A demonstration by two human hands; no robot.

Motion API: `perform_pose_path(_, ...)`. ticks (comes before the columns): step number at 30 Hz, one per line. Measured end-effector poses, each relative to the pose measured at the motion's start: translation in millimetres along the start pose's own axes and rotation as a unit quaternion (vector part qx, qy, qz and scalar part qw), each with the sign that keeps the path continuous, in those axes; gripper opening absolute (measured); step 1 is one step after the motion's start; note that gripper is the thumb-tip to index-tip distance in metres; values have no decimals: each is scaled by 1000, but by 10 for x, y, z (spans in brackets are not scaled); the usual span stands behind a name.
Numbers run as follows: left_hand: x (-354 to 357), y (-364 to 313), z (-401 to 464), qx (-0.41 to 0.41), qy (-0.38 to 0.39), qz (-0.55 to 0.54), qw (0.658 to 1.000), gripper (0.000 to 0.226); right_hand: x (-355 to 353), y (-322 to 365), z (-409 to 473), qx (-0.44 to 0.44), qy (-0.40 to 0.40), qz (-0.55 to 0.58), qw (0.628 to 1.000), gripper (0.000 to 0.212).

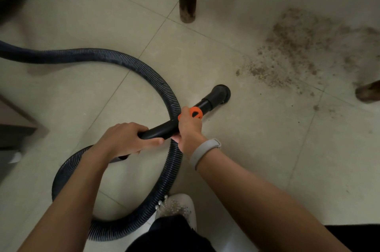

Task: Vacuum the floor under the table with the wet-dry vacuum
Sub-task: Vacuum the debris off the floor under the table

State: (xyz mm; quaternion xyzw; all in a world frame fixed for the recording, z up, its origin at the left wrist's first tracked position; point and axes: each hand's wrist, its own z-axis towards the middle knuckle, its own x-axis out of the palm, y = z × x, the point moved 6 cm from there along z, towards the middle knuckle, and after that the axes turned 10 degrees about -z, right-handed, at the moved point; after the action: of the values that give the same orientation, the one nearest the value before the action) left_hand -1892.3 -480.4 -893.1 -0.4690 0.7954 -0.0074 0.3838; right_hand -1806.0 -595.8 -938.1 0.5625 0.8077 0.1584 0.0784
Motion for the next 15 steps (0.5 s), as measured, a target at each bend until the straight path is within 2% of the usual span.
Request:
perform_pose_path(7, -30, 93, -111, -28, -37, 73, 996, 43, 161, -232, -92, 22, 32, 17, 999, 19)
perform_pose_path(12, 33, 206, -199, -70, -3, 46, 997, 47, 240, -331, -160, 15, 60, 38, 997, 10)
perform_pose_path(15, 18, 258, -258, -69, -3, 56, 996, 46, 275, -410, -240, 30, 79, 64, 994, 9)
